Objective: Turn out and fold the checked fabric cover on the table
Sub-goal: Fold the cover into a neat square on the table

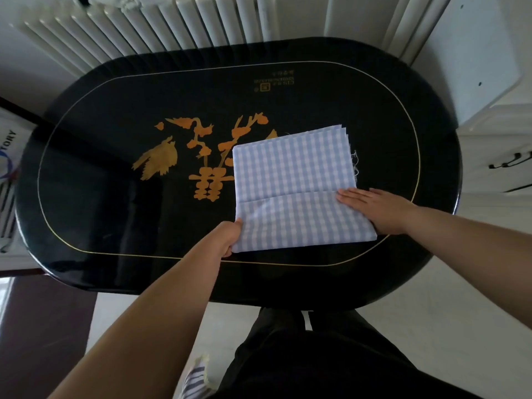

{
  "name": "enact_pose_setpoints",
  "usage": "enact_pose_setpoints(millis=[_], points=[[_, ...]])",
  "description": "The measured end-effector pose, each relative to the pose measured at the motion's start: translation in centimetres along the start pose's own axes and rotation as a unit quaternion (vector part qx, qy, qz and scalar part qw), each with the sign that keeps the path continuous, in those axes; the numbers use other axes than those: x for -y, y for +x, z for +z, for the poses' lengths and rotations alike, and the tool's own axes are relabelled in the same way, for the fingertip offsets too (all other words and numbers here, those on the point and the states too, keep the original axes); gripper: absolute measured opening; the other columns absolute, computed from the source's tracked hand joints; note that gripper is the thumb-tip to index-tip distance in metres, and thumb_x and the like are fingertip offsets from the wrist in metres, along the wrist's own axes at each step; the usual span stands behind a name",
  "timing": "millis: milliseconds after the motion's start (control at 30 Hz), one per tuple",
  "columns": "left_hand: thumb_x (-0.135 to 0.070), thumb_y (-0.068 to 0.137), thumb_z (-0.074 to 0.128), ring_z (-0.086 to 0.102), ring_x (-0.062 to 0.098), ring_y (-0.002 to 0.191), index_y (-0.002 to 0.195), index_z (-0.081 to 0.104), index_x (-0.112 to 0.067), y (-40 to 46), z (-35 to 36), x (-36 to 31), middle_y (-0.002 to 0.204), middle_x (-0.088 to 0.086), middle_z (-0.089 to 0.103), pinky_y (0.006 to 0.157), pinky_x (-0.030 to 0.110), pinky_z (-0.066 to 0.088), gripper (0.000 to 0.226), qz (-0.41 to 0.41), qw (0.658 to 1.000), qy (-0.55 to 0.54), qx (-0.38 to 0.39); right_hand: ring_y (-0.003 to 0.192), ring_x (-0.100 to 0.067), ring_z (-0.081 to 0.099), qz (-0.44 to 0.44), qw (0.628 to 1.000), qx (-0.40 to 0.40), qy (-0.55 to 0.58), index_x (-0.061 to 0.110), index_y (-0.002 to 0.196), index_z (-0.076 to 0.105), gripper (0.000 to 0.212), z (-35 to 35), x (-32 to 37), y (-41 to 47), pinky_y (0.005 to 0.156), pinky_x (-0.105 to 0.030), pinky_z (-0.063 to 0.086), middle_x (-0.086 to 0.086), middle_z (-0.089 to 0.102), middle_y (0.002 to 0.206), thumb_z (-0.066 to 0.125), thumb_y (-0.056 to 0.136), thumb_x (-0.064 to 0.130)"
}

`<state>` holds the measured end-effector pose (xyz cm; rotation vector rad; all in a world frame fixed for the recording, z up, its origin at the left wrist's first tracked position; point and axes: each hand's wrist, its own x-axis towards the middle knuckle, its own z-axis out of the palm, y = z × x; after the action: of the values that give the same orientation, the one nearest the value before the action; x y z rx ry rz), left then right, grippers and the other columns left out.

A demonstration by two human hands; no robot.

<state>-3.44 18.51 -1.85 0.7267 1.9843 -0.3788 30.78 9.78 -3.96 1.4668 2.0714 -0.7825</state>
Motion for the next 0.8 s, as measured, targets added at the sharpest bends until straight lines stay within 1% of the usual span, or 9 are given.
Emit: enact_pose_setpoints(millis=[100, 200, 333, 433, 500, 567, 667, 733, 800], points=[[-0.052, 0.092, 0.05, 0.044, 0.009, 0.059, 0.103, 0.053, -0.013, 0.5, -1.2, -0.3, 0.081, 0.003, 0.053, 0.047, 0.019, 0.036, 0.04, -0.002, 1.0, 0.007, 0.009, 0.147, -0.013, 0.009, -0.013, 0.998, -0.058, 0.035, 0.027, 0.15, -0.008, 0.101, 0.6, -0.3, 0.1, 0.118, -0.036, 0.011, 0.003, 0.002, 0.16, 0.067, 0.083, 0.033], [-0.044, 0.09, 0.058, 0.052, 0.009, 0.067, 0.11, 0.058, -0.016, 0.6, -2.2, -0.3, 0.092, 0.002, 0.061, 0.046, 0.02, 0.038, 0.034, -0.009, 0.997, -0.029, 0.064, 0.137, -0.018, 0.034, 0.004, 0.986, -0.108, 0.126, 0.029, 0.149, 0.01, 0.088, 1.0, -0.2, -0.5, 0.114, -0.033, 0.027, -0.002, 0.03, 0.153, 0.067, 0.083, 0.035], [-0.039, 0.092, 0.057, 0.054, 0.009, 0.061, 0.111, 0.061, -0.016, -0.4, -2.1, 1.7, 0.083, 0.002, 0.062, 0.043, 0.018, 0.038, 0.031, -0.049, 0.985, -0.009, 0.168, 0.123, -0.02, 0.048, 0.021, 0.979, -0.091, 0.183, 0.036, 0.14, 0.028, 0.062, 1.4, 0.1, -2.8, 0.106, -0.031, 0.038, 0.003, 0.046, 0.137, 0.059, 0.087, 0.029], [-0.045, 0.091, 0.057, 0.055, 0.012, 0.067, 0.109, 0.065, -0.013, -0.6, -0.5, 3.4, 0.08, 0.003, 0.062, 0.054, 0.019, 0.042, 0.038, -0.045, 0.984, -0.027, 0.17, 0.106, -0.017, 0.058, 0.036, 0.974, -0.072, 0.21, 0.042, 0.125, 0.036, 0.046, 2.8, -0.2, -4.8, 0.095, -0.032, 0.047, 0.007, 0.058, 0.121, 0.059, 0.086, 0.032], [-0.033, 0.095, 0.053, 0.054, 0.017, 0.07, 0.106, 0.063, -0.012, -1.2, 0.6, 4.1, 0.083, 0.007, 0.061, 0.058, 0.025, 0.044, 0.026, 0.019, 0.997, -0.039, 0.071, 0.093, -0.013, 0.06, 0.056, 0.969, -0.07, 0.231, 0.041, 0.112, 0.039, 0.032, 3.8, -0.3, -5.8, 0.088, -0.029, 0.05, 0.006, 0.062, 0.106, 0.057, 0.087, 0.031], [-0.02, 0.095, 0.049, 0.056, 0.02, 0.085, 0.123, 0.055, -0.021, -1.2, 1.6, 5.1, 0.107, 0.008, 0.059, 0.065, 0.03, 0.047, 0.028, 0.156, 0.984, -0.09, -0.004, 0.08, -0.01, 0.06, 0.075, 0.964, -0.074, 0.246, 0.039, 0.096, 0.037, 0.022, 4.4, -0.4, -6.5, 0.079, -0.027, 0.051, 0.007, 0.06, 0.09, 0.054, 0.089, 0.027], [-0.024, 0.089, 0.062, 0.041, 0.01, 0.118, 0.141, 0.028, -0.045, -1.6, 2.9, 6.7, 0.139, -0.009, 0.027, 0.093, 0.03, 0.046, 0.066, 0.409, 0.899, 0.152, -0.031, 0.068, -0.009, 0.055, 0.096, 0.956, -0.087, 0.264, 0.038, 0.08, 0.031, 0.026, 5.1, -0.4, -7.3, 0.065, -0.024, 0.047, 0.01, 0.052, 0.074, 0.049, 0.09, 0.022], [-0.033, 0.083, 0.069, 0.034, 0.01, 0.127, 0.129, 0.036, -0.056, -1.7, 4.4, 6.5, 0.145, -0.016, 0.021, 0.103, 0.036, 0.041, 0.061, 0.446, 0.874, 0.191, -0.033, 0.066, -0.012, 0.056, 0.125, 0.941, -0.106, 0.296, 0.036, 0.079, 0.031, 0.025, 5.6, -0.4, -8.0, 0.061, -0.024, 0.045, 0.007, 0.053, 0.072, 0.049, 0.09, 0.022], [-0.04, 0.084, 0.067, 0.033, 0.009, 0.13, 0.121, 0.047, -0.052, -2.3, 6.0, 6.1, 0.143, -0.017, 0.032, 0.104, 0.036, 0.04, 0.043, 0.458, 0.868, 0.178, -0.074, 0.071, -0.017, 0.059, 0.174, 0.914, -0.139, 0.34, 0.035, 0.084, 0.035, 0.019, 6.4, -0.3, -9.0, 0.062, -0.026, 0.046, 0.005, 0.057, 0.075, 0.05, 0.091, 0.026]])
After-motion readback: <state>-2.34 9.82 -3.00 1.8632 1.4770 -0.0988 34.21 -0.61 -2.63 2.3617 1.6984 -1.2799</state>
